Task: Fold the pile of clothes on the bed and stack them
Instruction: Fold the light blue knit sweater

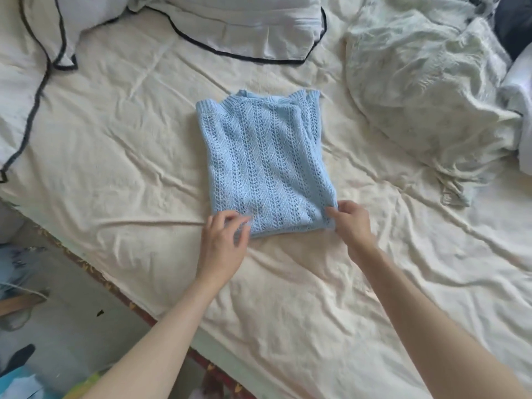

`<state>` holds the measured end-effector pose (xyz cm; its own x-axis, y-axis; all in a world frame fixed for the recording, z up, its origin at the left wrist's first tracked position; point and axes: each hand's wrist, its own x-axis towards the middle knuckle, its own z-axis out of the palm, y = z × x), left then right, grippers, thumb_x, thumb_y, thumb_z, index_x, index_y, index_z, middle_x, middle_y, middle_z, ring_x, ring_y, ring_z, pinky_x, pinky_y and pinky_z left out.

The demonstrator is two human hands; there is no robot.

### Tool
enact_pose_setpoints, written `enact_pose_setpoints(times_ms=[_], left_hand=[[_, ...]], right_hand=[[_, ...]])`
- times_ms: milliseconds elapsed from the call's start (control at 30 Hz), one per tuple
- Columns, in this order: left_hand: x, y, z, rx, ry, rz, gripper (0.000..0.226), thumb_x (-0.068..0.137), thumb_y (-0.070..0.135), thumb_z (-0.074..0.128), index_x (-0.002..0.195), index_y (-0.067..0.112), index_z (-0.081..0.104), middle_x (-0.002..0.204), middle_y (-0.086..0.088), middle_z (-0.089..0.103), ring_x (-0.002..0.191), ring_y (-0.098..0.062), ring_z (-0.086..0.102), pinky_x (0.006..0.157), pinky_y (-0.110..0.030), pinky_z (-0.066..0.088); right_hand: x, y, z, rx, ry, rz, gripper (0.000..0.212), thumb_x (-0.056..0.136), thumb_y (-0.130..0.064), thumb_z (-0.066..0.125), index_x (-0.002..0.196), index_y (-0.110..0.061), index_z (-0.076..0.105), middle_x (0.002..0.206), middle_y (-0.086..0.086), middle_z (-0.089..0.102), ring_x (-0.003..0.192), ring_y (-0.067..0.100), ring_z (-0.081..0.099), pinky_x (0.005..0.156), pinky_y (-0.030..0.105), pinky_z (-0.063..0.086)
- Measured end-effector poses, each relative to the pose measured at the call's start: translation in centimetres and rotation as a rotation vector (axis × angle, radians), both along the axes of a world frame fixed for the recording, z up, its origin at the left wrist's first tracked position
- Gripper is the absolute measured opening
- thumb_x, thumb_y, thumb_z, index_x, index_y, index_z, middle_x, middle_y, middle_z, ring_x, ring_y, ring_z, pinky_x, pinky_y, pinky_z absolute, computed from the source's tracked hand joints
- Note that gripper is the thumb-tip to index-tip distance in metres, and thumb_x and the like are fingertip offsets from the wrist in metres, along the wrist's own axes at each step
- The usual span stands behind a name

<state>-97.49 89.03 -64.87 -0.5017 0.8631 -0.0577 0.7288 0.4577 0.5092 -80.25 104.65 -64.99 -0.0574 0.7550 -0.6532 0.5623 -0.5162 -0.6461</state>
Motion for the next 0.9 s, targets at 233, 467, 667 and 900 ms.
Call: enact_pose_setpoints(times_ms=[233, 467, 667, 900], left_hand=[[-2.4, 0.7, -0.9, -0.108, -0.768, 0.746, 0.053, 0.084, 0.022, 0.07, 0.126, 0.0, 0.045, 0.122, -0.01, 0.055, 0.106, -0.021, 0.056, 0.098, -0.036, 0.045], [-3.5, 1.1, 1.3, -0.093, -1.15, 0.843, 0.026, 0.085, 0.009, 0.067, 0.109, 0.002, 0.062, 0.088, -0.005, 0.07, 0.075, -0.016, 0.066, 0.059, -0.024, 0.052], [-2.9, -5.2, 3.6, -0.256, -1.199, 0.786, 0.023, 0.086, 0.016, 0.067, 0.108, 0.009, 0.062, 0.1, -0.008, 0.071, 0.089, -0.02, 0.064, 0.077, -0.037, 0.055], [0.1, -13.5, 5.5, -0.486, -1.323, 0.776, 0.035, 0.081, 0.017, 0.07, 0.111, 0.001, 0.062, 0.101, -0.012, 0.072, 0.089, -0.024, 0.067, 0.076, -0.035, 0.057]], right_hand=[[-0.1, 1.2, -0.2, -0.339, 0.263, -0.198, 0.018, 0.09, -0.004, 0.058, 0.074, -0.01, 0.052, 0.067, 0.005, 0.057, 0.054, 0.016, 0.055, 0.045, 0.026, 0.046], [0.3, -0.1, 1.5, -0.324, 0.293, -0.209, 0.022, 0.089, 0.002, 0.056, 0.072, -0.012, 0.052, 0.073, 0.003, 0.062, 0.066, 0.014, 0.06, 0.055, 0.024, 0.052], [4.1, -5.0, 3.4, -0.438, 0.251, -0.239, 0.01, 0.088, 0.001, 0.056, 0.08, -0.003, 0.06, 0.076, 0.008, 0.058, 0.067, 0.016, 0.057, 0.057, 0.024, 0.054], [9.3, -14.7, 4.5, -0.498, 0.122, -0.167, 0.011, 0.088, -0.002, 0.06, 0.097, -0.003, 0.056, 0.078, 0.008, 0.058, 0.065, 0.014, 0.056, 0.058, 0.024, 0.047]])
